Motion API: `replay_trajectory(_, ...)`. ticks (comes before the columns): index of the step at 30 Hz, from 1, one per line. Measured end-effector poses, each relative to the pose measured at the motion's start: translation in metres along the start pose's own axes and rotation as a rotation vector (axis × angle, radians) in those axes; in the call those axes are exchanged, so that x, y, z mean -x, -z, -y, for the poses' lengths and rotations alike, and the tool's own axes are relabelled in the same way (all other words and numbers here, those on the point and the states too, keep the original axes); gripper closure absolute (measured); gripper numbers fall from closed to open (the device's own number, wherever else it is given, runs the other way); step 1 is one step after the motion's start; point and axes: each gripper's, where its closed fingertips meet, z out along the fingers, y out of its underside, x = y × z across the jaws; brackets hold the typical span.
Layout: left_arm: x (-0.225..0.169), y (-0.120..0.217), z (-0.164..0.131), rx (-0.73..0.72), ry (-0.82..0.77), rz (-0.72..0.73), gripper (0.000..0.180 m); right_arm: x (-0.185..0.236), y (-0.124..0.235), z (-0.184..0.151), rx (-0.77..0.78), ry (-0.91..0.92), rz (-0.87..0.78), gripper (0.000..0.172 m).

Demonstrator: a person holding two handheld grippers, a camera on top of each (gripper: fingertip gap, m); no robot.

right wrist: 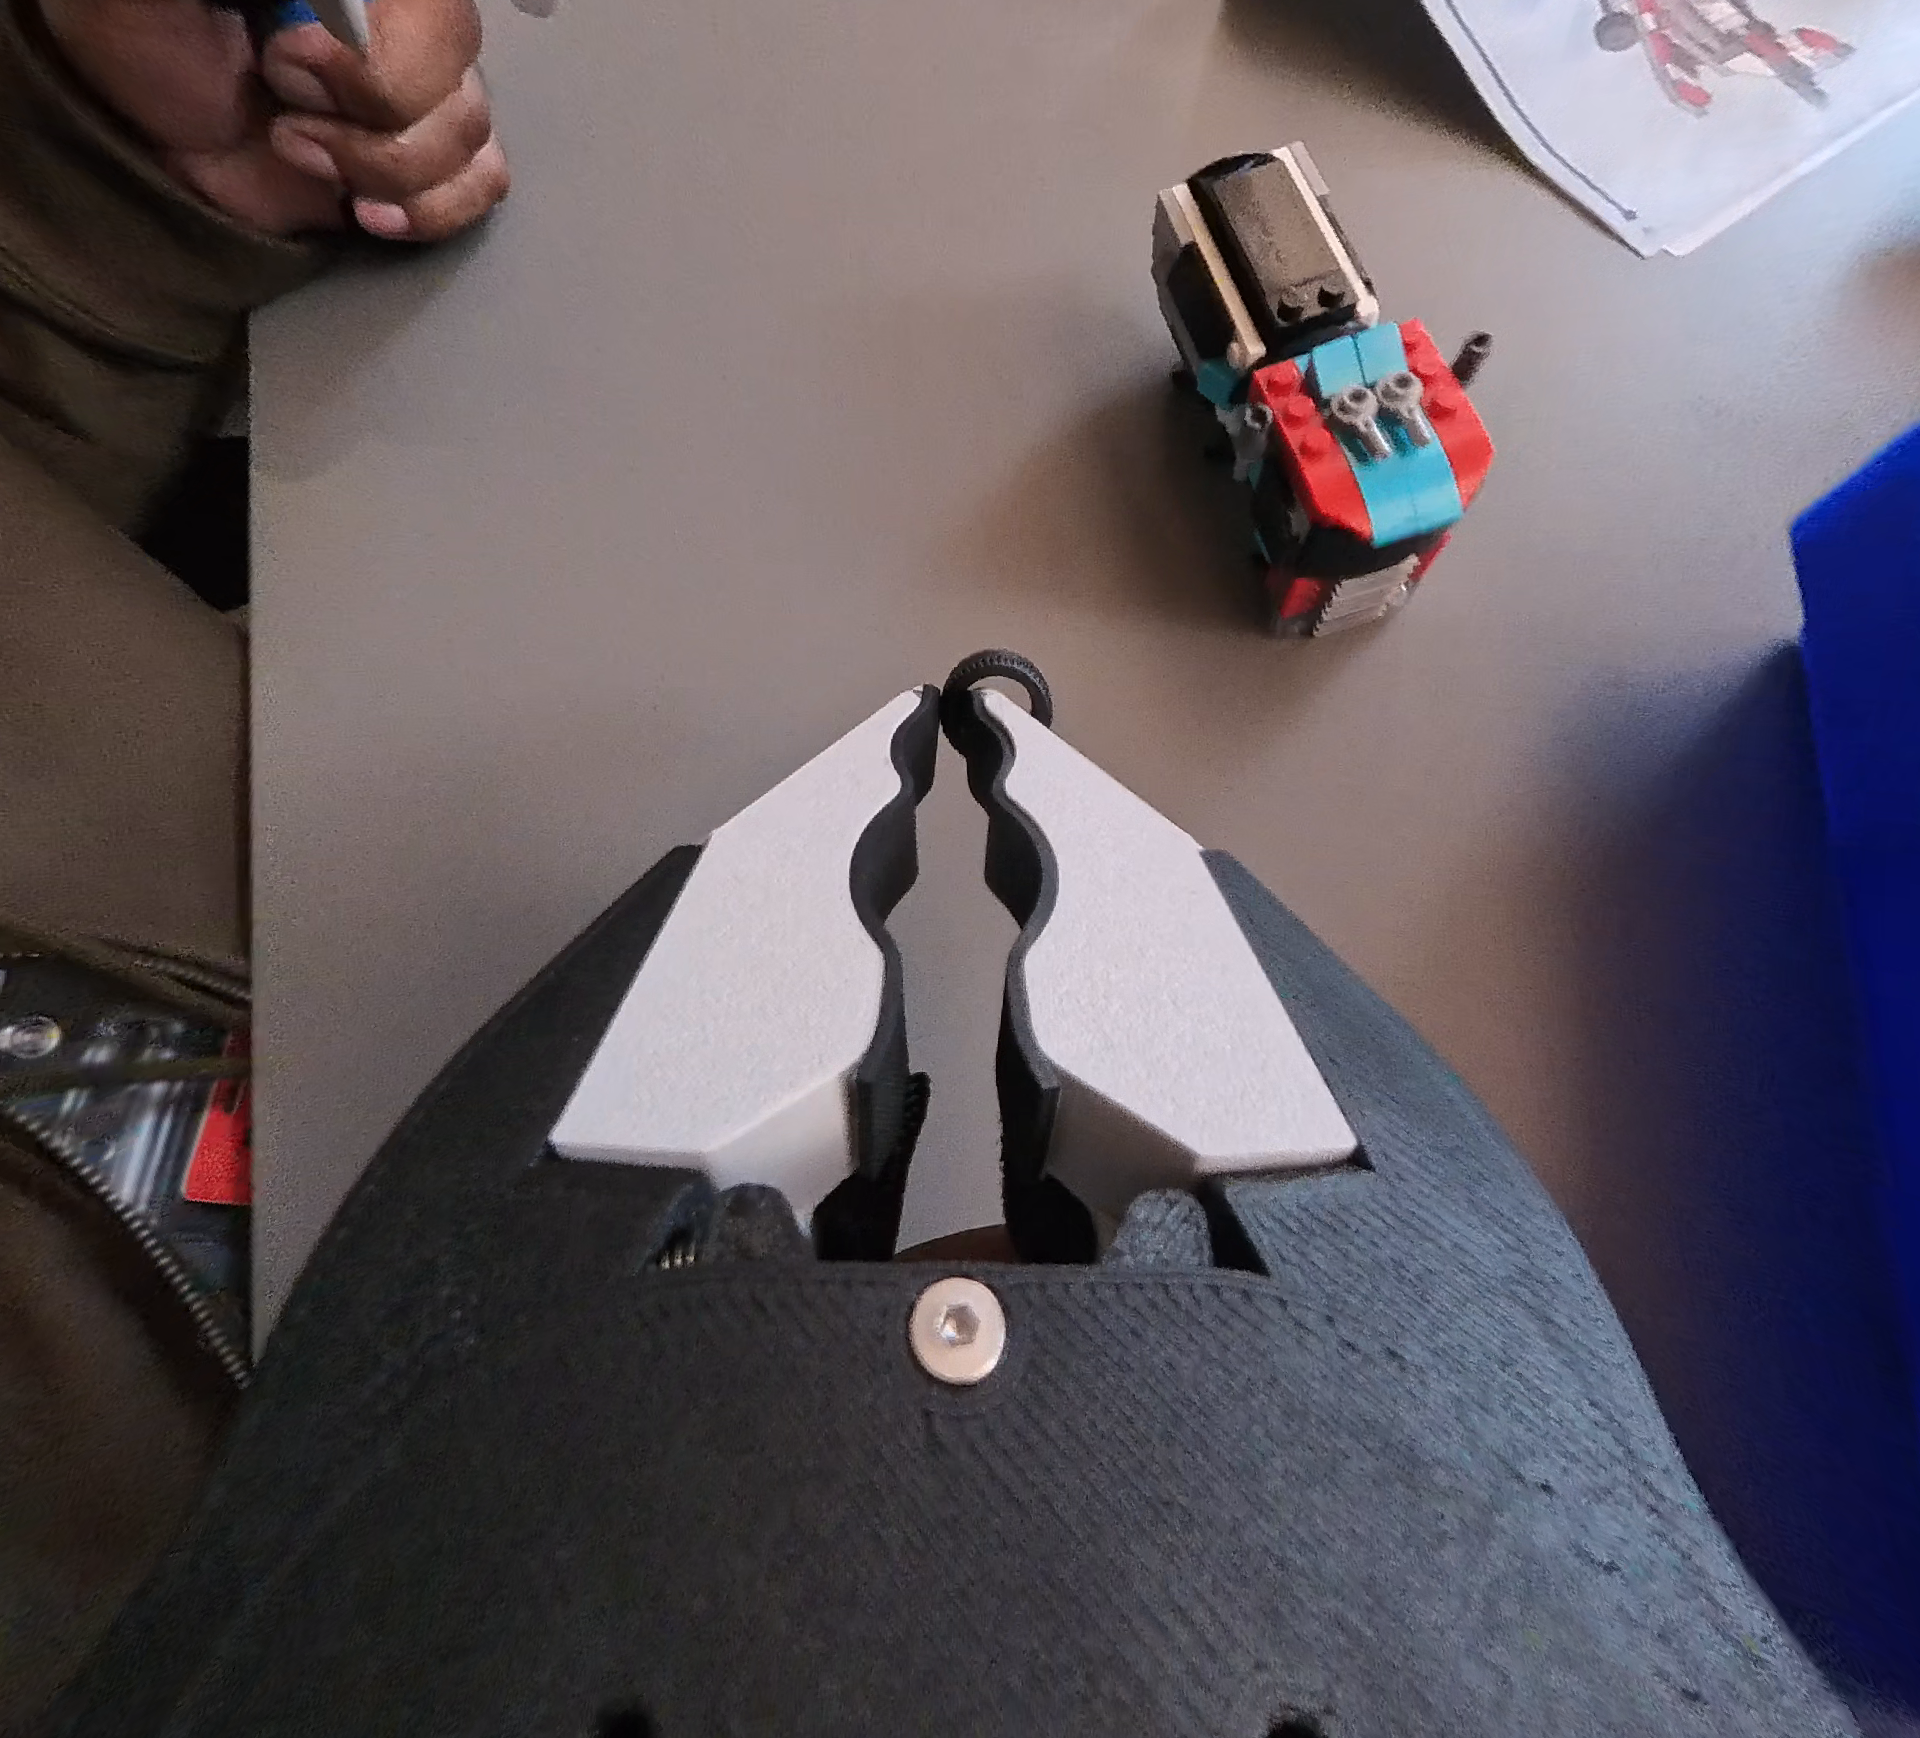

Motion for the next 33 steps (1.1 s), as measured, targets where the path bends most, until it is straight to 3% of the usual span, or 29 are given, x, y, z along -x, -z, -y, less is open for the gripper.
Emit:
replay_trajectory(4, 0.007, 0.005, 0.010, -0.063, 0.061, -0.025, 0.128, -0.001, -0.020, 0.003, 0.061, 0.016, 0.009, 0.167)
replay_trajectory(12, 0.005, 0.004, 0.009, -0.052, 0.070, -0.049, 0.128, -0.004, -0.039, -0.011, 0.188, 0.043, 0.027, 0.167)
replay_trajectory(20, 0.005, 0.004, 0.009, -0.054, 0.073, -0.050, 0.128, 0.003, -0.037, -0.012, 0.148, 0.024, 0.064, 0.160)
replay_trajectory(28, 0.007, 0.003, 0.008, -0.042, 0.079, -0.038, 0.128, 0.005, 0.006, -0.010, 0.028, -0.005, 0.026, 0.156)
replay_trajectory(33, 0.009, -0.003, 0.001, 0.008, 0.070, -0.013, 0.128, -0.006, 0.071, -0.024, -0.050, -0.038, -0.103, 0.155)
